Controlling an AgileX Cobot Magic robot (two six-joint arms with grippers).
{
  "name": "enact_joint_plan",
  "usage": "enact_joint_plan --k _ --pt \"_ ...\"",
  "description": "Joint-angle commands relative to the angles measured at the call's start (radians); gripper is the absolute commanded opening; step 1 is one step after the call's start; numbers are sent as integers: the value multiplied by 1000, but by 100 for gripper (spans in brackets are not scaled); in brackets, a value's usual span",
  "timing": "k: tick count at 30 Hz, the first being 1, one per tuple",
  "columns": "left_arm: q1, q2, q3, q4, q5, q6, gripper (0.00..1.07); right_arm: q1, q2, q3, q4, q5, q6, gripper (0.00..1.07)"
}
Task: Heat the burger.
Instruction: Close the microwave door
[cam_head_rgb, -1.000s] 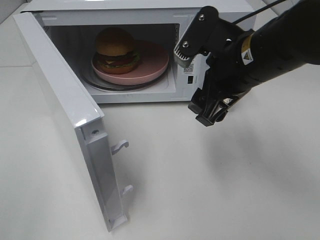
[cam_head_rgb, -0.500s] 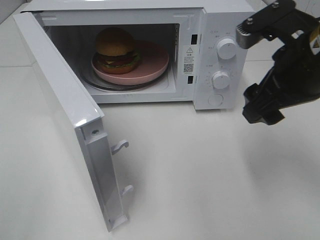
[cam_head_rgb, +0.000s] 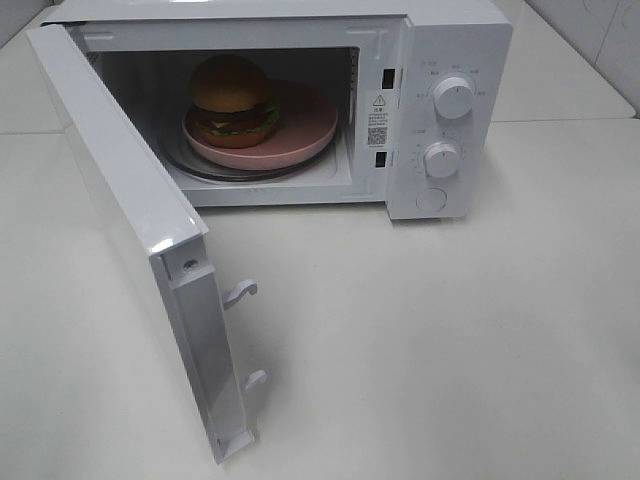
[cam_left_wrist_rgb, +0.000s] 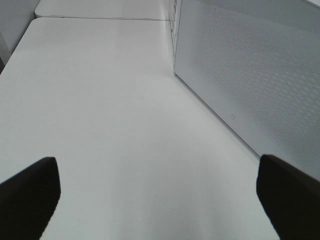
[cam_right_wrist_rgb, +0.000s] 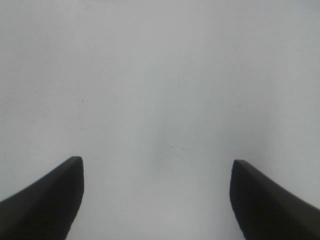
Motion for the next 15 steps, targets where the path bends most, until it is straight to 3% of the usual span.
enact_joint_plan --k 1,8,15 --pt "4 -4 0 -8 -15 -4 100 -18 -77 4 -15 42 14 76" --pt "4 -4 0 -8 -15 -4 100 -20 -216 41 -19 90 15 76" --pt "4 -4 0 -8 -15 -4 100 -20 -407 162 -19 129 15 76"
